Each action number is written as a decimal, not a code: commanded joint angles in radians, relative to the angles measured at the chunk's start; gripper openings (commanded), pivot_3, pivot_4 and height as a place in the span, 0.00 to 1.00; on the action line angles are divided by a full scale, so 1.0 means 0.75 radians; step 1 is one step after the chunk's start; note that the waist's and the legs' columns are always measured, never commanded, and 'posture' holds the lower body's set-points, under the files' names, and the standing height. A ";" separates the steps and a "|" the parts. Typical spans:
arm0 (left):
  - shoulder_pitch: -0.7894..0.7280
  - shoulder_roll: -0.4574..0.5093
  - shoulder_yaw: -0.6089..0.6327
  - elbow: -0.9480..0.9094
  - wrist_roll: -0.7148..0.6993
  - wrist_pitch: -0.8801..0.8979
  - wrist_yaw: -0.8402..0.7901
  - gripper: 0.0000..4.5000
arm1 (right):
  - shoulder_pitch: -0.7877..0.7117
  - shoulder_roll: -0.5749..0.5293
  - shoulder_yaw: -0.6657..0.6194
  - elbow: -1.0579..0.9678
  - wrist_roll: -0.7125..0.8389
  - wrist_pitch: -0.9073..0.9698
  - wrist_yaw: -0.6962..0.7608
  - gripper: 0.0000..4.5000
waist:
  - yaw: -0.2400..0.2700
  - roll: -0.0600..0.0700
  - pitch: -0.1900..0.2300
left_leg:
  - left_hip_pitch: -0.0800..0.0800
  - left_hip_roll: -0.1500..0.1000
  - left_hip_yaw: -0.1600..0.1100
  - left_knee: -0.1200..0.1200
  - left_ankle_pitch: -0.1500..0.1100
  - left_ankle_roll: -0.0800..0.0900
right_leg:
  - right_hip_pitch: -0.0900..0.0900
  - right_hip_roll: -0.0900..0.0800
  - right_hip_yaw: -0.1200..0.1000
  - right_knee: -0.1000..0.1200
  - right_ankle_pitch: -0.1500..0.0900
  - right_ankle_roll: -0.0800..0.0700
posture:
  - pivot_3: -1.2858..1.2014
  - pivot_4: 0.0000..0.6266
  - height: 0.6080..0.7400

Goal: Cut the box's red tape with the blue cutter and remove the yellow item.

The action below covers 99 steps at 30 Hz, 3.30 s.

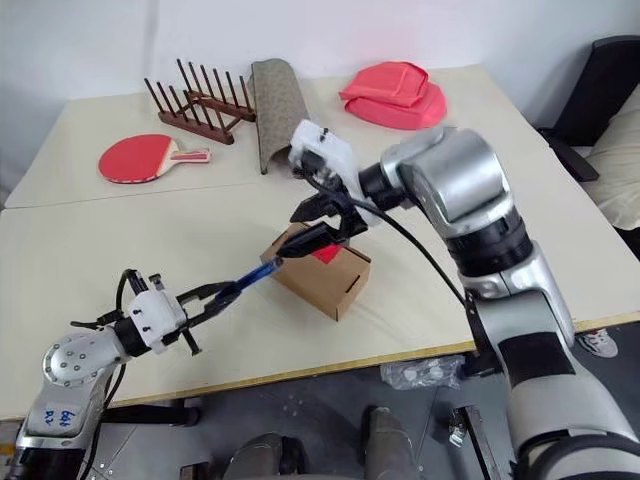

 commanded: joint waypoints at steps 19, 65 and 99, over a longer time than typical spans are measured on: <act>-0.184 -0.085 -0.063 0.091 0.044 -0.140 0.125 0.09 | -0.290 0.265 -0.011 0.575 0.054 0.189 -0.286 0.99 | -0.006 0.000 0.000 | -0.015 0.001 0.000 0.004 0.000 -0.001 | -0.002 0.000 -0.014 -0.005 0.001 0.002 | 0.52 0.24 1.00; -0.110 0.071 0.255 -0.074 -0.423 0.503 0.105 0.77 | -0.275 0.159 -0.213 0.466 0.153 0.148 -0.358 0.04 | -0.007 -0.001 0.000 | -0.016 0.001 -0.002 0.004 0.000 -0.001 | -0.002 0.000 -0.015 -0.005 0.001 0.002 | 0.52 0.24 1.00; -0.745 0.002 -0.285 -0.050 -0.713 1.550 0.306 0.00 | 0.129 -0.207 -0.434 -0.195 0.228 0.183 -0.696 0.04 | 0.030 -0.004 0.002 | -0.015 0.001 -0.002 0.005 0.001 -0.003 | -0.001 0.003 -0.014 -0.006 0.001 0.002 | 0.52 0.24 1.00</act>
